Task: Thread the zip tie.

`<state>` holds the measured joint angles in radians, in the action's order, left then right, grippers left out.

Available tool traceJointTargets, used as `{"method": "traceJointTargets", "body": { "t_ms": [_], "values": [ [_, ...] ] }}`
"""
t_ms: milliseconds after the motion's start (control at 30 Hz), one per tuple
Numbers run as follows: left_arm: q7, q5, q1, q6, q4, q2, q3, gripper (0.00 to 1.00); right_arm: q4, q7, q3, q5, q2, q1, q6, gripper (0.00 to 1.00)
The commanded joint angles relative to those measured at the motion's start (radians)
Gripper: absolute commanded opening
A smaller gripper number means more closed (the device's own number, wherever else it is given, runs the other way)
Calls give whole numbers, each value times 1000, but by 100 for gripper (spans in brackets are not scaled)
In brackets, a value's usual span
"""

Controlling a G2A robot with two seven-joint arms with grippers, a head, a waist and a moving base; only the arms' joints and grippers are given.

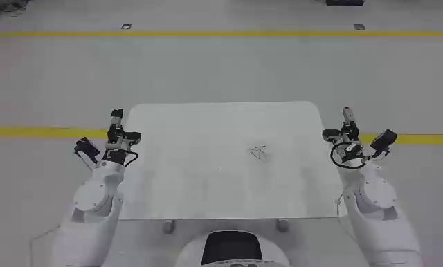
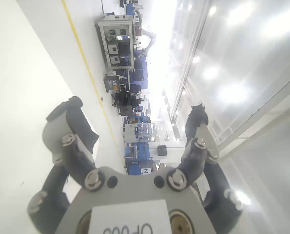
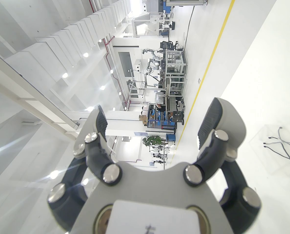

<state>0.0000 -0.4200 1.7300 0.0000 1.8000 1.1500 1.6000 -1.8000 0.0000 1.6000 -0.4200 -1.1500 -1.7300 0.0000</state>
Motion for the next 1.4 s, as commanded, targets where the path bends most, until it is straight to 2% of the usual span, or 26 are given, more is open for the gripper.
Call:
{"method": "traceJointTargets", "body": {
  "t_ms": [0,33,67,100,133,167,200,233,267,300,367,433,533,567,633,667,733,867,900,933,1000,1033,1067,1100,1133,1367],
  "values": [
    [0,0,0,0,0,0,0,78,0,0,0,0,0,0,0,78],
    [0,0,0,0,0,0,0,100,0,0,0,0,0,0,0,78],
    [0,0,0,0,0,0,0,100,0,0,0,0,0,0,0,78],
    [0,0,0,0,0,0,0,78,0,0,0,0,0,0,0,78],
    [0,0,0,0,0,0,0,78,0,0,0,0,0,0,0,78],
    [0,0,0,0,0,0,0,100,0,0,0,0,0,0,0,78],
    [0,0,0,0,0,0,0,78,0,0,0,0,0,0,0,78],
    [0,0,0,0,0,0,0,100,0,0,0,0,0,0,0,78],
    [0,0,0,0,0,0,0,78,0,0,0,0,0,0,0,78],
    [0,0,0,0,0,0,0,100,0,0,0,0,0,0,0,78],
    [0,0,0,0,0,0,0,78,0,0,0,0,0,0,0,78],
    [0,0,0,0,0,0,0,100,0,0,0,0,0,0,0,78],
    [0,0,0,0,0,0,0,100,0,0,0,0,0,0,0,78],
    [0,0,0,0,0,0,0,78,0,0,0,0,0,0,0,78],
    [0,0,0,0,0,0,0,78,0,0,0,0,0,0,0,78],
    [0,0,0,0,0,0,0,100,0,0,0,0,0,0,0,78],
    [0,0,0,0,0,0,0,78,0,0,0,0,0,0,0,78],
    [0,0,0,0,0,0,0,78,0,0,0,0,0,0,0,78],
    [0,0,0,0,0,0,0,100,0,0,0,0,0,0,0,78],
    [0,0,0,0,0,0,0,78,0,0,0,0,0,0,0,78],
    [0,0,0,0,0,0,0,78,0,0,0,0,0,0,0,78],
    [0,0,0,0,0,0,0,100,0,0,0,0,0,0,0,78],
    [0,0,0,0,0,0,0,78,0,0,0,0,0,0,0,78],
    [0,0,0,0,0,0,0,100,0,0,0,0,0,0,0,78],
    [0,0,0,0,0,0,0,100,-13,14,-1,62,4,7,1,100],
    [0,0,0,0,0,0,0,100,22,175,-65,397,20,91,106,100]
  ]
}}
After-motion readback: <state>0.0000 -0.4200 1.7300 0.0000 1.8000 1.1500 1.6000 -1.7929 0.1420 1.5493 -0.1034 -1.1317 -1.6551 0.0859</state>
